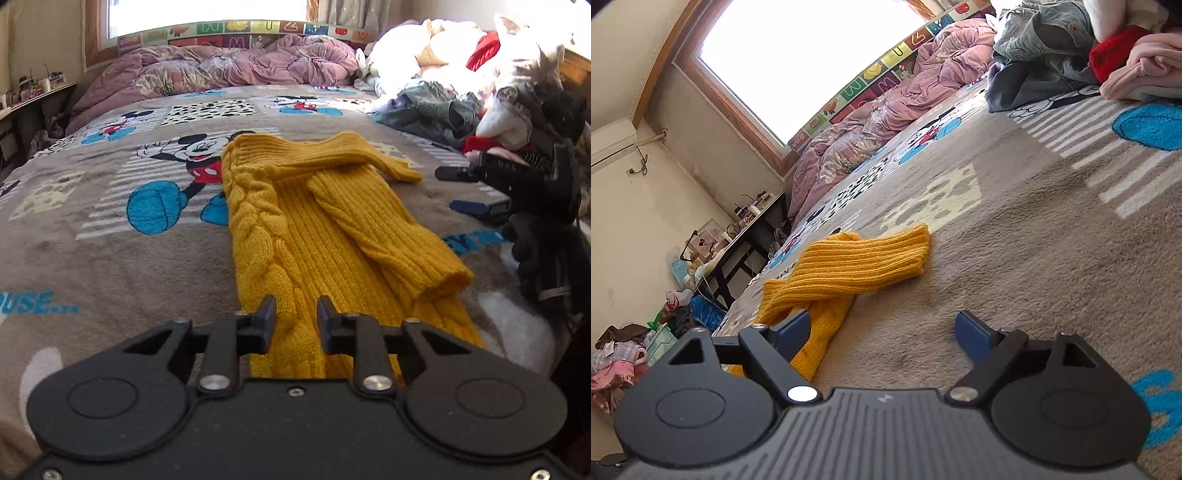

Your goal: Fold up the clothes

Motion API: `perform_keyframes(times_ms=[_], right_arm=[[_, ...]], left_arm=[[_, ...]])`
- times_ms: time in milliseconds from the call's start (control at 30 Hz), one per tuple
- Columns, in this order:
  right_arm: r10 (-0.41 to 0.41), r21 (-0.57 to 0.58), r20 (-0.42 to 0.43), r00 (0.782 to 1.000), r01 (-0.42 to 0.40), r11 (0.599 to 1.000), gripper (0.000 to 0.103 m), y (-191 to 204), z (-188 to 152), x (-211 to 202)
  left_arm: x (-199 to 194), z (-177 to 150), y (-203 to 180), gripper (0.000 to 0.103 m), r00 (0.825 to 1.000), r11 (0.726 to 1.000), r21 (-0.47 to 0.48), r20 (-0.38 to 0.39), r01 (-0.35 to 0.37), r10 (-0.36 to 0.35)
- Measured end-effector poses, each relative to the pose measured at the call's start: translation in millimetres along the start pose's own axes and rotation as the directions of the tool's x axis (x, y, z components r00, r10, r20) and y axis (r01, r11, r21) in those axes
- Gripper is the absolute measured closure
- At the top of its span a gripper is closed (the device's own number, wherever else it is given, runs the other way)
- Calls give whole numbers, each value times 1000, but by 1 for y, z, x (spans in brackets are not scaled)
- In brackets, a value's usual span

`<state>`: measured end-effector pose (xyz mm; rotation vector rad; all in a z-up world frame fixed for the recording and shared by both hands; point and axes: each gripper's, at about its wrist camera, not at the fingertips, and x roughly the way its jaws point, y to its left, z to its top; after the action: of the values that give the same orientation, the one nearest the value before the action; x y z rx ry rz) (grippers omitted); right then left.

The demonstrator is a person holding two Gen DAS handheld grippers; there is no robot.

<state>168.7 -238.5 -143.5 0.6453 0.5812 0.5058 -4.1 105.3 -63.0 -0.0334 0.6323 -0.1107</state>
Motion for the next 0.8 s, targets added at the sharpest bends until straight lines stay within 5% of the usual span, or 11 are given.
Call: perform_keyframes(times_ms=[200,367,600,700,800], right_arm=[[6,-10,9,1000,-6,1000,17,0,-2,-1],[10,-20,14,1000,-10,1000,17,1,-4,-2],[-14,-29,6,1000,14,999,18,4,-4,0],[-77,0,-19,997,77,997,18,12,1,6],[-105,98,-39,994,108,989,17,16,9,15]], left_arm=[[17,-19,-5,81,991,994,0,-76,111,-110],[-13,16,25,81,982,980,-82,65,180,-175],[22,78,58,81,982,992,33,143,121,-124],[56,83,52,81,983,984,93,92,152,-161],[107,63,46,81,980,977,106,-93,183,-173]])
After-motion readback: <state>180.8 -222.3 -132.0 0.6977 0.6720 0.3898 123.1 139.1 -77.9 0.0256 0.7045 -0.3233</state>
